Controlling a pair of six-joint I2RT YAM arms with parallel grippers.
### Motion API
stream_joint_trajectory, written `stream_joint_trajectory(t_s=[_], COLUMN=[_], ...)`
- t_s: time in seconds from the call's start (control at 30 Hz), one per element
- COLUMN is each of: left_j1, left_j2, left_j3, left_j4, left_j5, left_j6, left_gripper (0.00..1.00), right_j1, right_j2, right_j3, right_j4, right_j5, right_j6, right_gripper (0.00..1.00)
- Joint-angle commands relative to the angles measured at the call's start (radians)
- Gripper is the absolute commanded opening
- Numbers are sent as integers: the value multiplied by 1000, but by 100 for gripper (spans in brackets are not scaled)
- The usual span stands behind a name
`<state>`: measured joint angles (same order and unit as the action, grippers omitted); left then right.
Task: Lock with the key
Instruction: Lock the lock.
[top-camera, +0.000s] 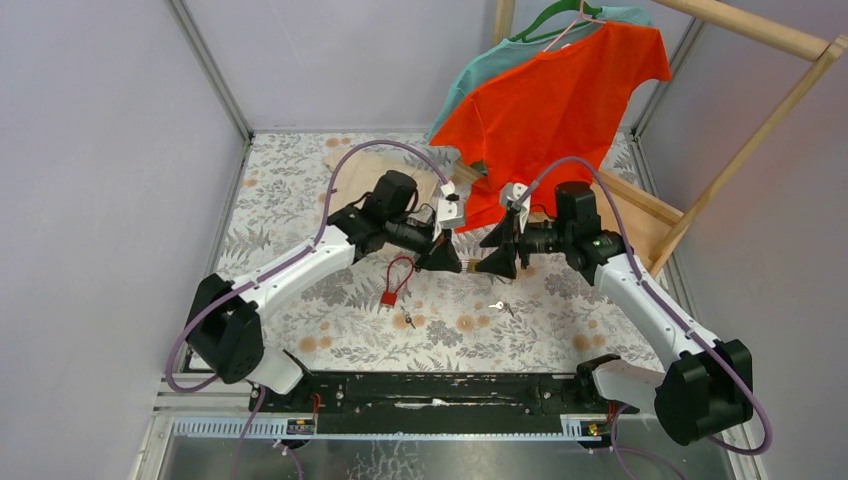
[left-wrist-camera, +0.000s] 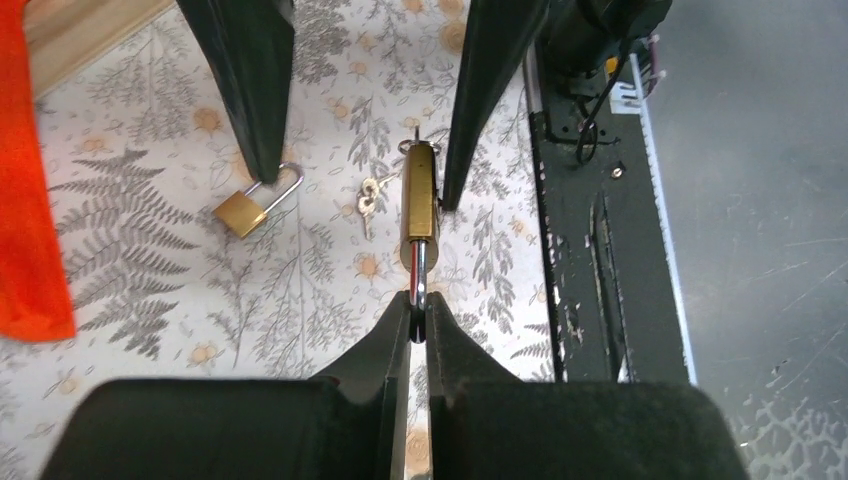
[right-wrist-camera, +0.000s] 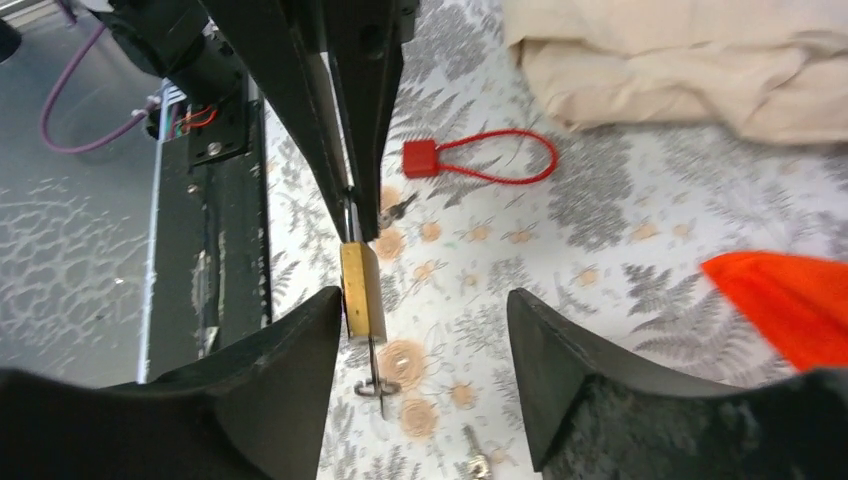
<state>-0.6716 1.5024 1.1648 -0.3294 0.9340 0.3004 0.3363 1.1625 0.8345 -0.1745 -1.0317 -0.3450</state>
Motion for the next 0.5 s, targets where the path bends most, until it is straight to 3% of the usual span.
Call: stream_joint_trajectory(t_s=[0.0, 0.13, 0.47], left_j1=[27, 29, 29], left_j2=[-52, -64, -66], left_j3=[30, 23, 46], left_j4=[-140, -149, -138], left_j5=[-35, -32, -57], left_j6=[167, 164, 134], left_gripper=[0, 0, 0], right_j1=[-39, -41, -30], right_j2=[-19, -22, 45], right_j3=[95, 96, 93], right_j4=[-7, -18, -43], right_j5=[-31, -51, -109], right_j6=[-90, -98, -114], right_gripper=[69, 70, 59])
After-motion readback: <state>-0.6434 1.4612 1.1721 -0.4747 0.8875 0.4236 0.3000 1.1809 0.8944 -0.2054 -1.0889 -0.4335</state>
